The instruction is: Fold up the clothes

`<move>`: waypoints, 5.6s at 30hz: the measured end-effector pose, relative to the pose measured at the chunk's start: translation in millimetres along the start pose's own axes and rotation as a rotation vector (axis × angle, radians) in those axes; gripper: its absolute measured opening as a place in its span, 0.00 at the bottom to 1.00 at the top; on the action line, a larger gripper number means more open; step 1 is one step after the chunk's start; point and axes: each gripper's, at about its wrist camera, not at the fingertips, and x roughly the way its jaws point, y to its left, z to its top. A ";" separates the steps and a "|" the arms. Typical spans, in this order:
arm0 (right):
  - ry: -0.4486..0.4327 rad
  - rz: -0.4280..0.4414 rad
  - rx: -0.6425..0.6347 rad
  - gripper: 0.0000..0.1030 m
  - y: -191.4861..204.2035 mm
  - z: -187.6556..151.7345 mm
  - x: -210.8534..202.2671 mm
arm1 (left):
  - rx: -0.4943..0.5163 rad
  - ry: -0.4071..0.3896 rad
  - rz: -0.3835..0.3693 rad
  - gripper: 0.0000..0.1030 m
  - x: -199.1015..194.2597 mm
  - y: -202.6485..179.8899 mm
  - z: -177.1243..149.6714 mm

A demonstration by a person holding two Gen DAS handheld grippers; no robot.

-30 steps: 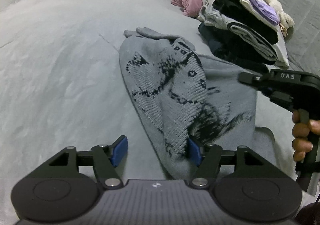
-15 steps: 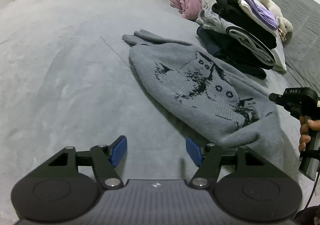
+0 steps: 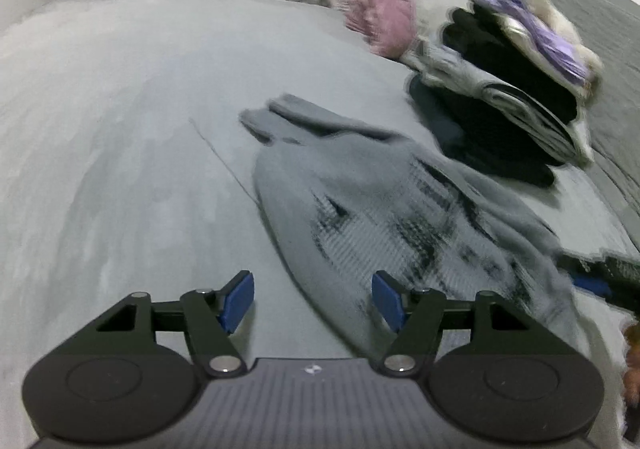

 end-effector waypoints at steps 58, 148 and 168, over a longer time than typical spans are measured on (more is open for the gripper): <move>0.114 0.091 -0.244 0.89 87.3 -43.5 -10.0 | -0.119 0.013 0.201 0.68 -174.7 80.4 -72.3; 0.104 0.384 -0.734 0.14 140.3 22.5 123.9 | 0.503 0.027 0.100 0.43 -82.3 72.6 4.5; -0.087 0.302 -0.777 0.01 164.9 31.2 105.0 | 0.235 -0.012 0.112 0.01 -60.7 121.3 36.9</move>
